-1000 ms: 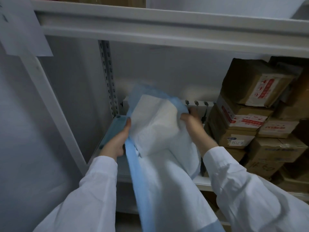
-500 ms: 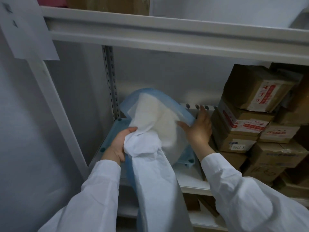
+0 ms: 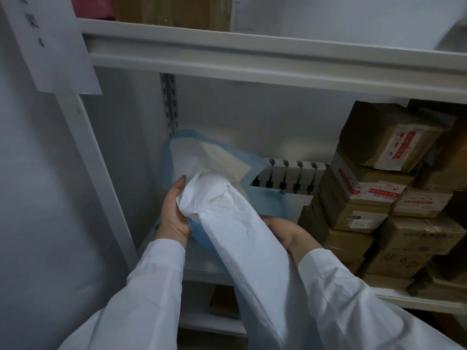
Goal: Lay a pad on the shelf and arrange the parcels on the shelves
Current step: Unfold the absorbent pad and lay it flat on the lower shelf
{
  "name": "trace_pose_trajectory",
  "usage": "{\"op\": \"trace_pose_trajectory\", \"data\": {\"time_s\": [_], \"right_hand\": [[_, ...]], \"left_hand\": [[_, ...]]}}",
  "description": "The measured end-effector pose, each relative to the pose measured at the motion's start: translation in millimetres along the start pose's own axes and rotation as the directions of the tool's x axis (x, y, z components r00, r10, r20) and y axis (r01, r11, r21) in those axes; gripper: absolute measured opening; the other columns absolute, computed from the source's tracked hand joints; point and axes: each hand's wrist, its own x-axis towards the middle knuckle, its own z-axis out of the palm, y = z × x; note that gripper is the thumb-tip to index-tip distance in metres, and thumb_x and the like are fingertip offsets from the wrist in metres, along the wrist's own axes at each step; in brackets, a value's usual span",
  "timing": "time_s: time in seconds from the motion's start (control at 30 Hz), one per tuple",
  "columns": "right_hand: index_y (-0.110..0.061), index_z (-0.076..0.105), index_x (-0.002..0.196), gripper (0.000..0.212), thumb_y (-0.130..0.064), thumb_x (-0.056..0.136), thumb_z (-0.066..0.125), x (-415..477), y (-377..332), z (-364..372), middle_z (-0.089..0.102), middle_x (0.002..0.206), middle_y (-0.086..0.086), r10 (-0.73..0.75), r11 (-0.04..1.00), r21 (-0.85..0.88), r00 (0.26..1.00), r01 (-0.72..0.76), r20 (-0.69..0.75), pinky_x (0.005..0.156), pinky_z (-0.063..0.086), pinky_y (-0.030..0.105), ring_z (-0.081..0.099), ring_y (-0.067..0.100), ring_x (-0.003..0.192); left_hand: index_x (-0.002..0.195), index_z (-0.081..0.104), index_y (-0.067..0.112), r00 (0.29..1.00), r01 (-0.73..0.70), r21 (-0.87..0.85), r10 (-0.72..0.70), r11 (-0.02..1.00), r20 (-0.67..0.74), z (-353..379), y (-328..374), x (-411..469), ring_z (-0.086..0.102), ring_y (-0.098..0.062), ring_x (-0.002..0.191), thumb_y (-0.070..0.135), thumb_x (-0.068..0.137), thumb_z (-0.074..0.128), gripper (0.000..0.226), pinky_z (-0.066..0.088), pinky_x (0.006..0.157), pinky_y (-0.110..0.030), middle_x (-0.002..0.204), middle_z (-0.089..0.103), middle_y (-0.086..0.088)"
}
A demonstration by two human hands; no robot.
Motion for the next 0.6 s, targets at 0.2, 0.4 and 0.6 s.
{"op": "trace_pose_trajectory", "data": {"time_s": [0.2, 0.4, 0.6], "right_hand": [[-0.01, 0.054, 0.11, 0.025, -0.028, 0.099, 0.04, 11, -12, 2, 0.063, 0.106, 0.012, -0.072, 0.916, 0.353, 0.945, 0.189, -0.319, 0.082, 0.052, 0.044, 0.062, 0.031, 0.096], [-0.004, 0.048, 0.123, 0.034, -0.026, 0.098, 0.042, 13, -33, -26, 0.056, 0.107, 0.013, -0.202, 0.938, 0.049, 0.652, 0.345, -0.731, 0.086, 0.045, 0.037, 0.054, 0.029, 0.094], [-0.005, 0.048, 0.128, 0.034, -0.01, 0.094, 0.044, 7, -39, -40, 0.052, 0.129, 0.021, -0.369, 0.804, 0.007, 0.507, 0.595, -0.779, 0.089, 0.043, 0.034, 0.051, 0.036, 0.117]], "left_hand": [[0.095, 0.07, 0.006, 0.985, 0.173, 0.217, -0.174, 0.961, -0.018, -16, 12, -2, 0.072, -0.026, 0.075, 0.023, 0.062, 0.072, 0.037, 0.059, 0.067, -0.041, 0.089, 0.073, -0.013], [0.123, 0.05, 0.004, 0.957, 0.269, 0.643, -0.273, 0.717, -0.095, -36, 38, -8, 0.066, -0.032, 0.091, -0.013, 0.048, 0.081, 0.083, 0.056, 0.073, -0.043, 0.105, 0.067, -0.017], [0.132, 0.043, -0.003, 0.962, 0.187, 0.774, 0.045, 0.605, -0.268, -53, 48, 5, 0.058, -0.032, 0.096, -0.013, 0.079, 0.06, 0.057, 0.048, 0.083, -0.04, 0.121, 0.058, -0.022]]}}
